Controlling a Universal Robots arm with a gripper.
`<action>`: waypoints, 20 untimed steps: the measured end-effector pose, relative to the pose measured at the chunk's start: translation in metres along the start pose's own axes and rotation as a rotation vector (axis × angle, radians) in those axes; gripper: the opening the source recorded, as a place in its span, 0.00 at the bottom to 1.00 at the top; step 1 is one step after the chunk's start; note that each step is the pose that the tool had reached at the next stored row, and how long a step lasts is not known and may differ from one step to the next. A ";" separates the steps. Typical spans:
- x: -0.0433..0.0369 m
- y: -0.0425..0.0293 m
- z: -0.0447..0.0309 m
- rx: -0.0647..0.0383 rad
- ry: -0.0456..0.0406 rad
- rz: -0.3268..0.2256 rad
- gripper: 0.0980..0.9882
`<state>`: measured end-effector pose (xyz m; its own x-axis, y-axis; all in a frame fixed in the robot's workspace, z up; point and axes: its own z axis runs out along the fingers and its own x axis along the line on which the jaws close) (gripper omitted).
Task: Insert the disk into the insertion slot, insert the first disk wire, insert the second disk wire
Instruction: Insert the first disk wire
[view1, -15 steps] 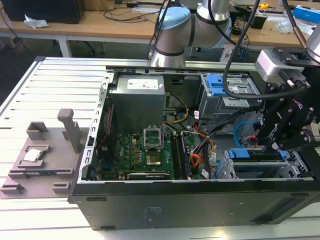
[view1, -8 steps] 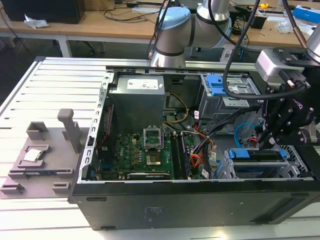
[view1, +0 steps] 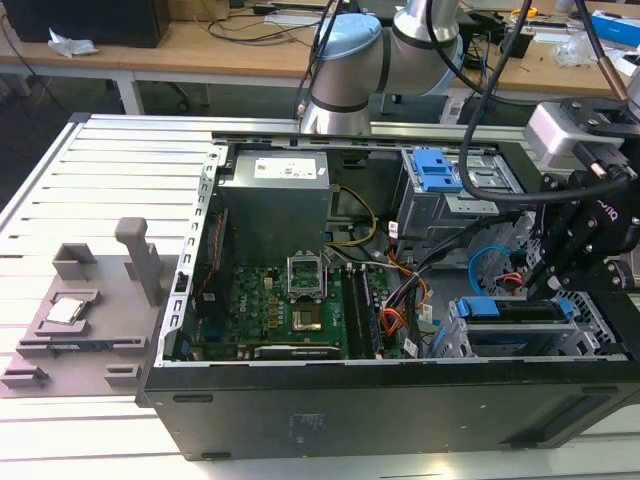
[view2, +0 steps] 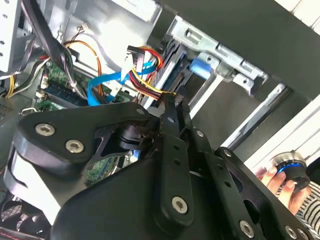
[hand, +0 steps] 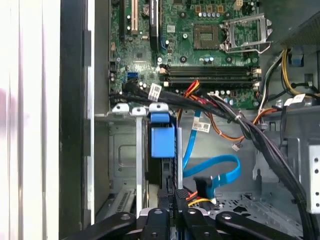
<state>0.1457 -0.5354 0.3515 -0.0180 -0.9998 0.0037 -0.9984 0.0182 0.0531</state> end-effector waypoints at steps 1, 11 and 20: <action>0.0000 -0.0004 0.0016 0.000 0.0001 0.001 0.07; -0.0012 -0.0011 0.0084 -0.001 -0.0066 0.032 0.07; -0.0007 -0.0041 0.0136 -0.001 -0.0070 0.032 0.07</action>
<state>0.1490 -0.5347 0.3377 -0.0505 -0.9987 -0.0016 -0.9973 0.0503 0.0537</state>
